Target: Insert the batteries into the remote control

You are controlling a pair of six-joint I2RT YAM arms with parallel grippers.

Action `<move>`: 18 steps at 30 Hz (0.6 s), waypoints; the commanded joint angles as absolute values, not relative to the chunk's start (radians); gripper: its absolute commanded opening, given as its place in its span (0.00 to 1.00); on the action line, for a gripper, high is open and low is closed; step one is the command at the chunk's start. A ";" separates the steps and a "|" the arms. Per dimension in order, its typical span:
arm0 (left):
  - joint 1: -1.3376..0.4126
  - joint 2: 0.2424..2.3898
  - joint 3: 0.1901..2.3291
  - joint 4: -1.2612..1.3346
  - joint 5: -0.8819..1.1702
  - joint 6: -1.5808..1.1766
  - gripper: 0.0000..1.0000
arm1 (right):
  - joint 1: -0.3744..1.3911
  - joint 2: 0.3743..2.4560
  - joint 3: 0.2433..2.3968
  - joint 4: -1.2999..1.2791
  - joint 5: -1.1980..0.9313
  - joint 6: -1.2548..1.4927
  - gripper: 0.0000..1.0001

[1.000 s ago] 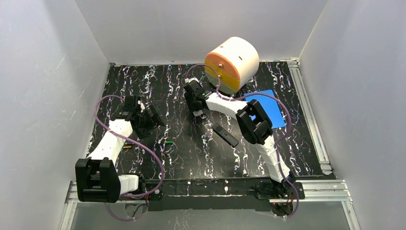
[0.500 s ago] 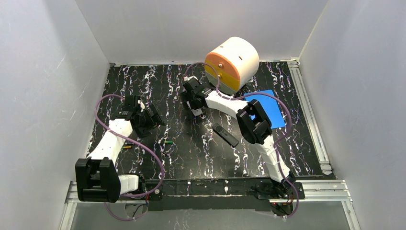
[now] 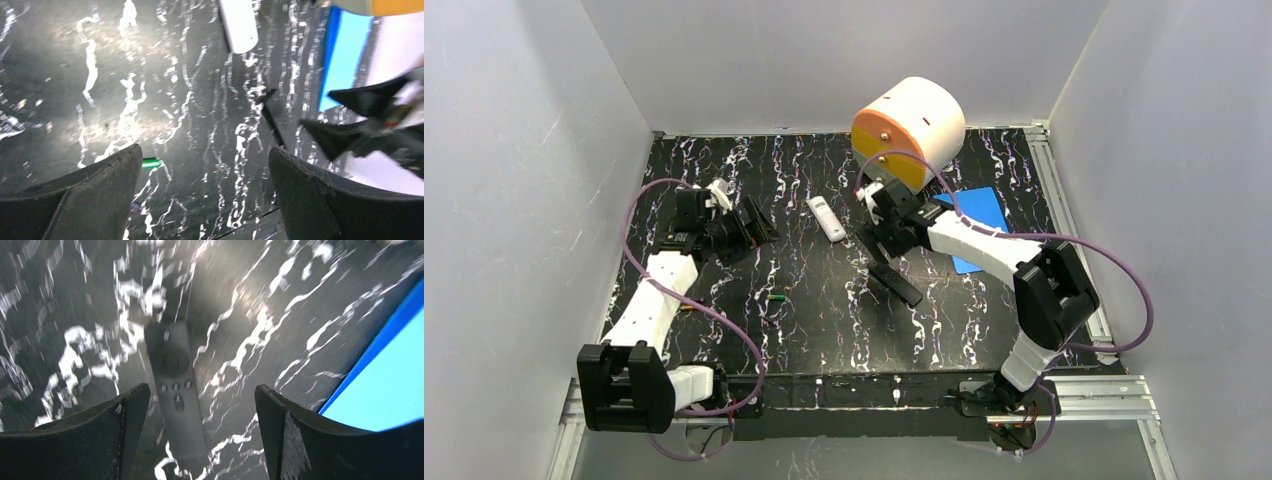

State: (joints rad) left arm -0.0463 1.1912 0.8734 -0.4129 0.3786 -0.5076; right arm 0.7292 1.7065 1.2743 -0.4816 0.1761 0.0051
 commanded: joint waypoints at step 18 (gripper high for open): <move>-0.039 1.278 0.873 -0.217 0.620 -0.623 0.86 | 0.735 1.832 1.197 -0.551 0.043 -0.111 0.64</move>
State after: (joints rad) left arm -0.0463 1.2812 0.8589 -0.2195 0.5831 -0.6228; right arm 0.7338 1.8050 1.1622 -0.5728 -0.0063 -0.1322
